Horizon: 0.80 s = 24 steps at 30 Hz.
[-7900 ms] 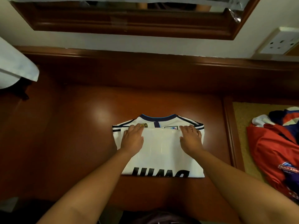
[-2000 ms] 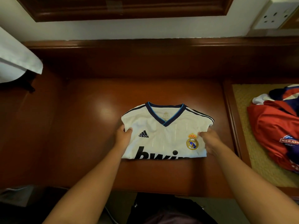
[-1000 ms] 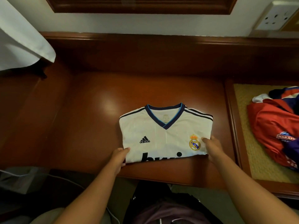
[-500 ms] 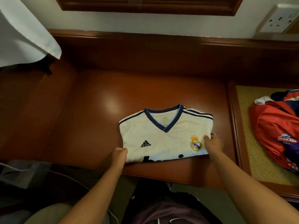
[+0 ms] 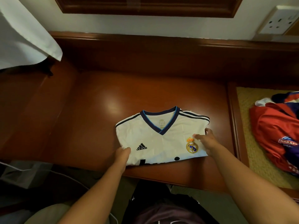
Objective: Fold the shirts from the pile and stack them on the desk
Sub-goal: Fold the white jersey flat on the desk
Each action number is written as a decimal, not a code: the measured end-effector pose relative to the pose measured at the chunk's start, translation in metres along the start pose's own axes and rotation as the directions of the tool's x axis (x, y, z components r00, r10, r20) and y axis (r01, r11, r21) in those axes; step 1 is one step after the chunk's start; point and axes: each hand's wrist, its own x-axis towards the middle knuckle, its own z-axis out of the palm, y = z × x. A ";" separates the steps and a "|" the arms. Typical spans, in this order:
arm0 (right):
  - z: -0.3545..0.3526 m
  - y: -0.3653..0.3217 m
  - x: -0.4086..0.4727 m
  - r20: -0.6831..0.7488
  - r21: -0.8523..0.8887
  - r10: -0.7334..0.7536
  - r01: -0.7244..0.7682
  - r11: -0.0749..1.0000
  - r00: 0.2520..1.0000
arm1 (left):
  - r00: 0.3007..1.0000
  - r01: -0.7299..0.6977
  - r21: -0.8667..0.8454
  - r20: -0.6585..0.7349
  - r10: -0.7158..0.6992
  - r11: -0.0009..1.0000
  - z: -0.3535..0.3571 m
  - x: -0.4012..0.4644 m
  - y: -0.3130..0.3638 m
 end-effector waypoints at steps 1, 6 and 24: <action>0.000 0.000 0.001 0.005 0.032 0.024 -0.025 0.999 1.000 | 1.000 0.013 -0.071 0.018 -0.012 0.997 -0.003 0.001 0.001; -0.002 -0.002 -0.001 0.051 0.115 0.102 -0.108 0.988 0.993 | 0.993 0.076 -0.297 0.108 -0.046 0.952 -0.014 0.013 0.005; 0.021 -0.038 -0.033 -0.063 0.016 -0.347 0.349 0.937 0.936 | 0.975 -0.129 -0.314 0.132 0.177 0.941 -0.038 -0.003 0.066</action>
